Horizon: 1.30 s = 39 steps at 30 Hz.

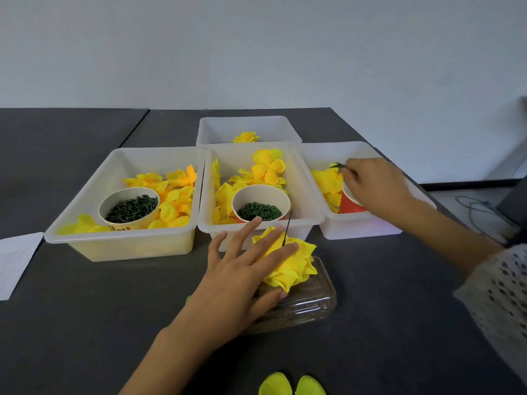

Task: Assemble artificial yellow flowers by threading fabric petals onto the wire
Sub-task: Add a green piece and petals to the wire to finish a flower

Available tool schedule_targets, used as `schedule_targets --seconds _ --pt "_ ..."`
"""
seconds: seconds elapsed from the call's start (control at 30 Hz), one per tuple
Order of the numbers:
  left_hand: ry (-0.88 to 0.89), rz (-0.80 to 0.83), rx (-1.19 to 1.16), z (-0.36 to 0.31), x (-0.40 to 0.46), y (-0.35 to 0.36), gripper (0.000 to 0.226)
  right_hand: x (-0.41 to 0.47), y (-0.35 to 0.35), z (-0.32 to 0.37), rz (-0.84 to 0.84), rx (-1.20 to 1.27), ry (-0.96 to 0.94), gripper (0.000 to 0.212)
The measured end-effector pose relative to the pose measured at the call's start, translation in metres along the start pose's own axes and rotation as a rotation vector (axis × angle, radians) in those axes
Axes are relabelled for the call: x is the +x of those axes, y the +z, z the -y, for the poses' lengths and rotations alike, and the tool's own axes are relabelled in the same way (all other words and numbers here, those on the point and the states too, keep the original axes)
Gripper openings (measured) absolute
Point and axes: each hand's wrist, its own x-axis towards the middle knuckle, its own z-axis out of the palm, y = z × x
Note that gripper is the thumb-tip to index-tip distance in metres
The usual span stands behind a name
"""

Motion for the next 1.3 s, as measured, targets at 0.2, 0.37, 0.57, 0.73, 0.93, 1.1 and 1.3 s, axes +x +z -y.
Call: schedule_targets --seconds 0.2,0.37,0.57,0.73,0.93,1.1,1.3 --pt "0.001 0.007 -0.002 0.001 0.0 0.0 0.064 -0.053 -0.019 0.073 -0.341 0.327 -0.565 0.024" --pt "-0.002 0.016 0.005 0.001 0.0 0.0 0.063 -0.059 -0.011 0.076 -0.418 0.202 -0.669 0.02" --pt "-0.017 0.016 0.006 0.0 -0.001 0.0 0.063 -0.052 -0.018 0.073 -0.424 0.079 -0.73 0.027" --pt "-0.019 0.007 -0.009 -0.001 -0.001 0.001 0.063 -0.051 -0.023 0.072 -0.384 -0.029 -0.805 0.025" --pt "-0.019 0.008 -0.019 -0.001 -0.001 0.001 0.063 -0.048 -0.029 0.072 -0.352 -0.104 -0.832 0.019" --pt "-0.018 0.001 -0.017 -0.001 -0.002 0.001 0.062 -0.048 -0.034 0.069 -0.359 -0.133 -0.864 0.019" --pt "-0.018 -0.003 -0.02 0.0 -0.002 0.002 0.061 -0.05 -0.031 0.072 -0.307 -0.1 -0.937 0.025"
